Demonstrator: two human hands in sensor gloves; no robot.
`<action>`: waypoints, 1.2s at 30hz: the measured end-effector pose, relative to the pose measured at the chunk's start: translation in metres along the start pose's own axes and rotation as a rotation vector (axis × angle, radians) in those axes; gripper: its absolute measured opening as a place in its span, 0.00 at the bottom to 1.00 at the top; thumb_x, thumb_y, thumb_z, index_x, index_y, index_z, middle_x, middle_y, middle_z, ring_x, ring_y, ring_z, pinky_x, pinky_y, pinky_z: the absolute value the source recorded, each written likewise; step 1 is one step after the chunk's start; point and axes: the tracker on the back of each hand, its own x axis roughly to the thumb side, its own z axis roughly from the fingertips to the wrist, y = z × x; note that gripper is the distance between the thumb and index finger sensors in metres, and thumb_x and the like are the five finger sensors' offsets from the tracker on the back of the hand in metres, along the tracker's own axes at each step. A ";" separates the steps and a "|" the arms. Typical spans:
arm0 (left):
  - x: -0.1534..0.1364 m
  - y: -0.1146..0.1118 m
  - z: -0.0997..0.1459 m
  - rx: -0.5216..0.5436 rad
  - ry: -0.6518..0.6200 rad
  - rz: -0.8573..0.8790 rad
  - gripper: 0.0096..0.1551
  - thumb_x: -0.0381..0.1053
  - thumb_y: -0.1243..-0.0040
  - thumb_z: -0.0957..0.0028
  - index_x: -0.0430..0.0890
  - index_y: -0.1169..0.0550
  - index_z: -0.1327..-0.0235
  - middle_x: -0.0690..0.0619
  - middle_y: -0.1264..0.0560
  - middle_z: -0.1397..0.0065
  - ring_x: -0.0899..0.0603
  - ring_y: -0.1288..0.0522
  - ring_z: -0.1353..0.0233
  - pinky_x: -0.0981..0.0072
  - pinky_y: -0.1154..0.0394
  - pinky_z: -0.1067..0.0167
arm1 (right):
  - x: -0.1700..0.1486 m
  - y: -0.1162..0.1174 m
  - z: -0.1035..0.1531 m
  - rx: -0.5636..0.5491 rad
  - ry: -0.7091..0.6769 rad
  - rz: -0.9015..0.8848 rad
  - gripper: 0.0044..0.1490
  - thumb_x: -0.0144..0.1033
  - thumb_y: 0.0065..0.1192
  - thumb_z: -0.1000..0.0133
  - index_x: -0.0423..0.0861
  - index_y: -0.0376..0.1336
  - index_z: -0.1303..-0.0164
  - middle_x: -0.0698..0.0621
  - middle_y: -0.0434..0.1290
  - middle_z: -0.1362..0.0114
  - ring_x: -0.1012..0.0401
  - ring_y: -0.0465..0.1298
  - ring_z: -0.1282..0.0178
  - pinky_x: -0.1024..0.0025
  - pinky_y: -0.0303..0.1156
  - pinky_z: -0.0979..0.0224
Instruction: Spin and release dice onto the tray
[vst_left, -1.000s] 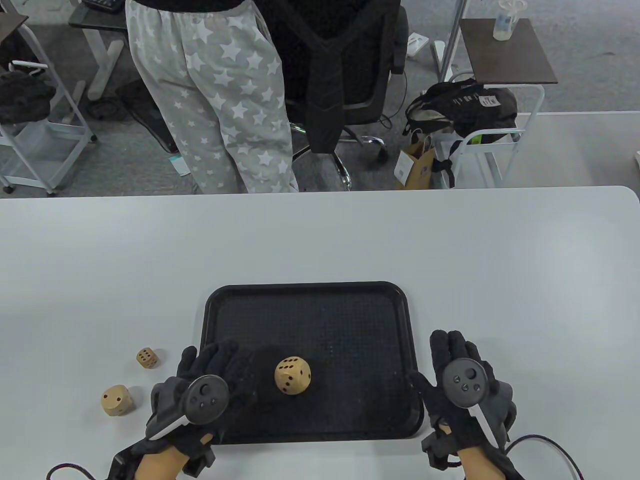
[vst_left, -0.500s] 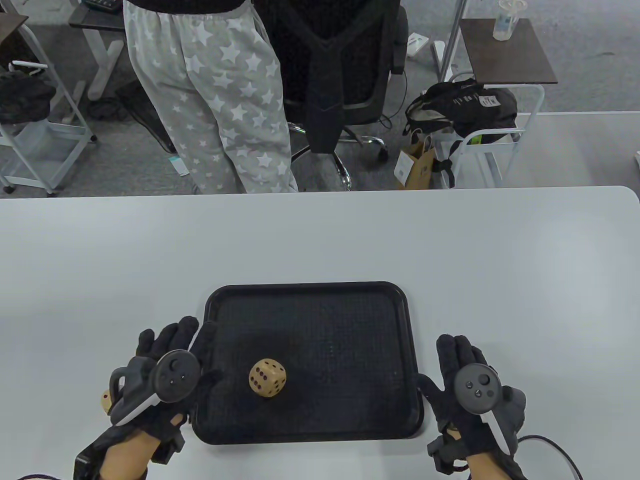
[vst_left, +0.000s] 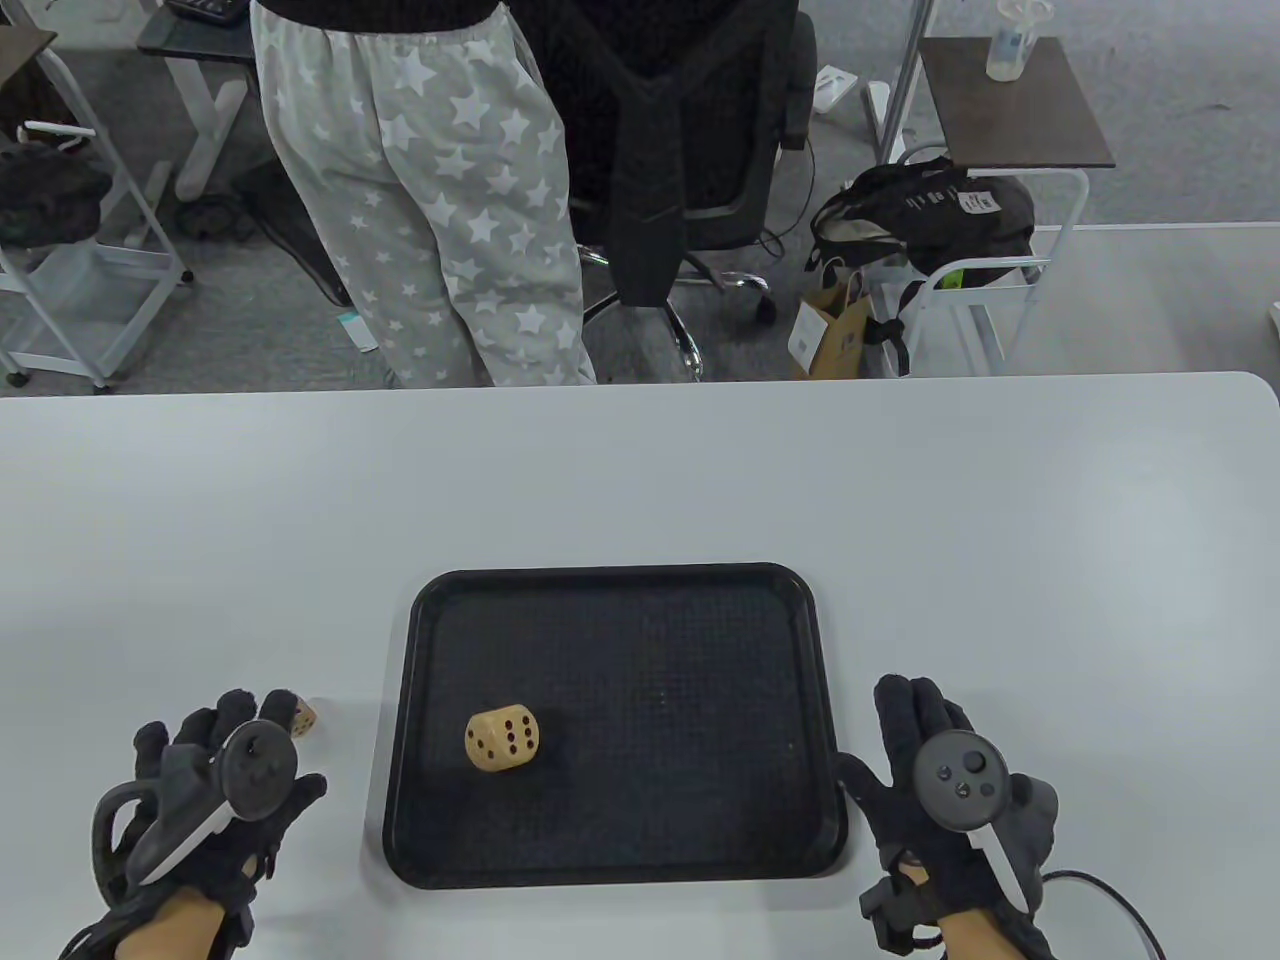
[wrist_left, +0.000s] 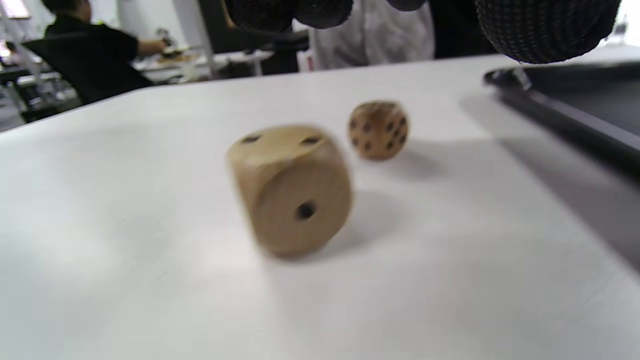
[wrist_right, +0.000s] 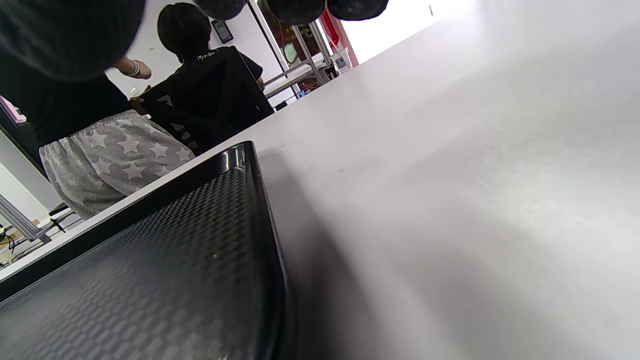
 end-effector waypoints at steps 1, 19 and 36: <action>-0.003 -0.003 0.000 -0.015 0.014 -0.006 0.50 0.72 0.47 0.56 0.57 0.48 0.23 0.43 0.48 0.16 0.31 0.44 0.18 0.24 0.58 0.25 | 0.000 0.000 0.000 0.001 0.001 0.001 0.56 0.65 0.59 0.59 0.64 0.42 0.21 0.54 0.44 0.13 0.50 0.48 0.12 0.39 0.44 0.14; -0.031 -0.029 -0.005 0.002 0.044 0.017 0.43 0.65 0.37 0.58 0.52 0.34 0.28 0.45 0.27 0.29 0.34 0.23 0.34 0.32 0.39 0.27 | -0.001 -0.001 0.001 0.016 0.005 0.007 0.55 0.65 0.58 0.59 0.64 0.43 0.21 0.54 0.44 0.13 0.50 0.48 0.12 0.39 0.46 0.15; 0.063 0.053 0.031 0.254 -0.253 0.124 0.43 0.65 0.38 0.57 0.52 0.33 0.28 0.44 0.27 0.29 0.34 0.23 0.35 0.32 0.39 0.27 | -0.003 -0.001 0.002 0.008 -0.007 -0.005 0.55 0.65 0.58 0.59 0.63 0.43 0.21 0.54 0.44 0.13 0.50 0.49 0.13 0.39 0.46 0.15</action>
